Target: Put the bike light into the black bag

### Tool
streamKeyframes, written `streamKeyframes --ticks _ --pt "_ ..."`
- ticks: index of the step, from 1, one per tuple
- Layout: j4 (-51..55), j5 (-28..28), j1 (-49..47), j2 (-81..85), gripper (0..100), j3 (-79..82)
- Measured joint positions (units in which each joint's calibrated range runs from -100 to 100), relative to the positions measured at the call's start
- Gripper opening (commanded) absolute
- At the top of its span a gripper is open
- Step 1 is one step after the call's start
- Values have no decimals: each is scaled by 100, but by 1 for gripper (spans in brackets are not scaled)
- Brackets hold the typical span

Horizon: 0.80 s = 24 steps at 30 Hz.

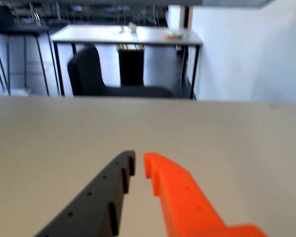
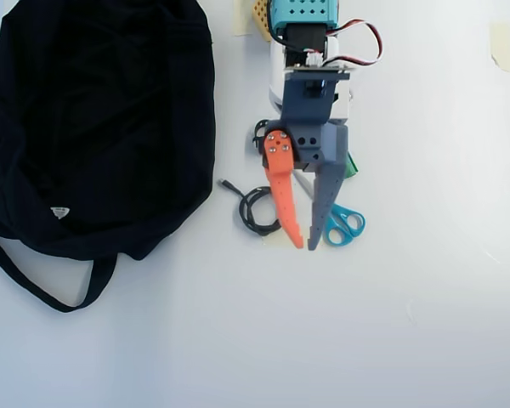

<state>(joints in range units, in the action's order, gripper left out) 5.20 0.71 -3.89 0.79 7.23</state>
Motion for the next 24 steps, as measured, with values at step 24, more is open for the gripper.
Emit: streamKeyframes --ticks 24 --pt "4749 -327 -22 872 2 0"
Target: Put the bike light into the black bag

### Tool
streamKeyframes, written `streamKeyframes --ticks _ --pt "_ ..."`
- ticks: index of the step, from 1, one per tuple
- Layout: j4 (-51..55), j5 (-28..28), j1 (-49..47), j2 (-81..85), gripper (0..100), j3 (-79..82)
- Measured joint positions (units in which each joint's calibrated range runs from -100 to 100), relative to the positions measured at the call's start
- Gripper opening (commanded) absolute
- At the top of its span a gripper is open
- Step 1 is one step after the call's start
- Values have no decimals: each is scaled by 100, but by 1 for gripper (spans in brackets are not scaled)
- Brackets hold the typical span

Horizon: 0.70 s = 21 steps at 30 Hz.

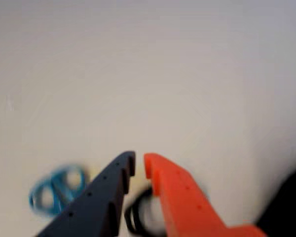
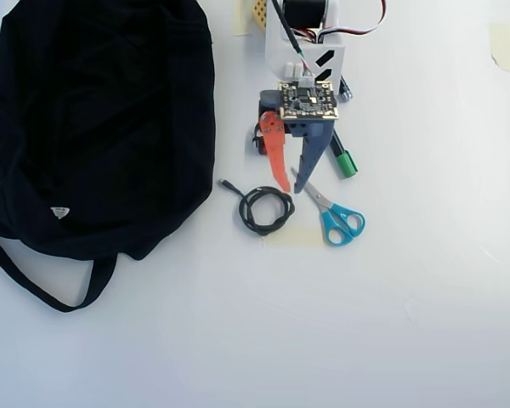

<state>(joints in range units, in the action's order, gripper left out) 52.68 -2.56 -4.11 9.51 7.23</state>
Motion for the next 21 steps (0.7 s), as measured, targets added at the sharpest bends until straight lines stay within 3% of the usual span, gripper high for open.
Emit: streamKeyframes --ticks 13,21 --pt "2834 -1963 -279 25 2 -8" --pt "3298 -2730 -198 33 2 -8"
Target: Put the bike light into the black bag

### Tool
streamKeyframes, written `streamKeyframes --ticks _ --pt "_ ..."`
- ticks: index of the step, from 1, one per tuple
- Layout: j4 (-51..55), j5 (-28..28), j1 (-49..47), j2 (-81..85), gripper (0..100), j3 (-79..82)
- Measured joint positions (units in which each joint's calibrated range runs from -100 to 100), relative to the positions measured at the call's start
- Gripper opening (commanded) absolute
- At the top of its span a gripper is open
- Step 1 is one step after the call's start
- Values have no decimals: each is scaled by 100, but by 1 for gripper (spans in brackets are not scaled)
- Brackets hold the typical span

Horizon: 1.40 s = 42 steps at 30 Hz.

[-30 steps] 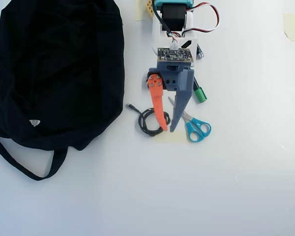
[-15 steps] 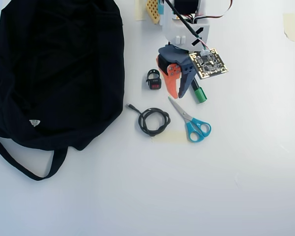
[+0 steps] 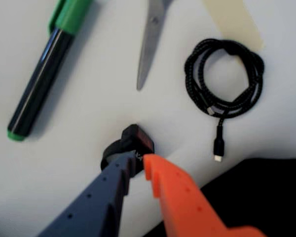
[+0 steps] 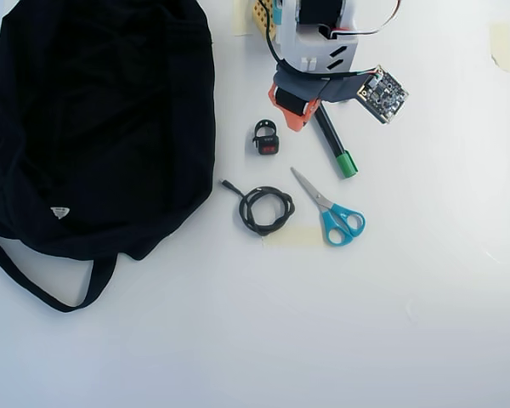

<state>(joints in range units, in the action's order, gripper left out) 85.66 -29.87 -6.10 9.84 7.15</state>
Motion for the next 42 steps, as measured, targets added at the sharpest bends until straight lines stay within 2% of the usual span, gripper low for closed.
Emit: streamKeyframes --ticks 21,27,35,42 --pt "515 -1939 771 0 2 197" --pt "498 -2139 801 0 3 495" --pt "335 -2173 764 0 15 590" --pt "-198 -2286 698 0 16 1038"
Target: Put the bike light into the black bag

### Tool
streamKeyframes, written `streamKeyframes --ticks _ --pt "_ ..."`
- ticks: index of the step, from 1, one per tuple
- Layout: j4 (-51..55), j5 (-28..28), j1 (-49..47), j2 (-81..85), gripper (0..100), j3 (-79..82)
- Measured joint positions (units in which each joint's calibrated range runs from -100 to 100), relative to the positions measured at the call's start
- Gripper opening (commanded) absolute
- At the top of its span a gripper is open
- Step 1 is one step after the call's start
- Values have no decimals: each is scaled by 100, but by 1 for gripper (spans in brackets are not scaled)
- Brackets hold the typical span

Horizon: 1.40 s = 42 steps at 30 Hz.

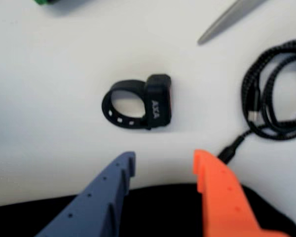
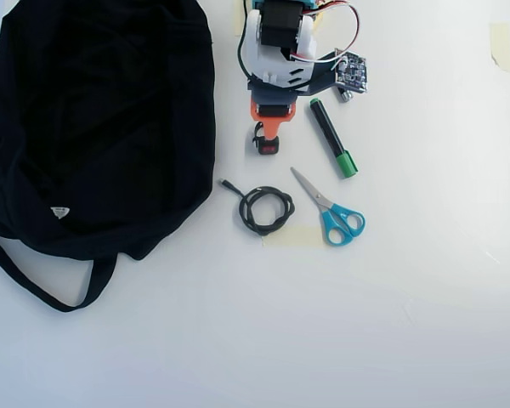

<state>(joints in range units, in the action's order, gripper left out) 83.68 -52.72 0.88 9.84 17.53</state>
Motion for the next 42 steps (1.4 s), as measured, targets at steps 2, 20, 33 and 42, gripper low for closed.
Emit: streamKeyframes --ticks 2,20,33,42 --pt "-112 10 -73 0 16 94" --pt "-1735 186 -242 -282 17 1329" --pt "-1760 376 -242 -415 17 1336" --pt "-1760 342 -220 -531 17 1360"
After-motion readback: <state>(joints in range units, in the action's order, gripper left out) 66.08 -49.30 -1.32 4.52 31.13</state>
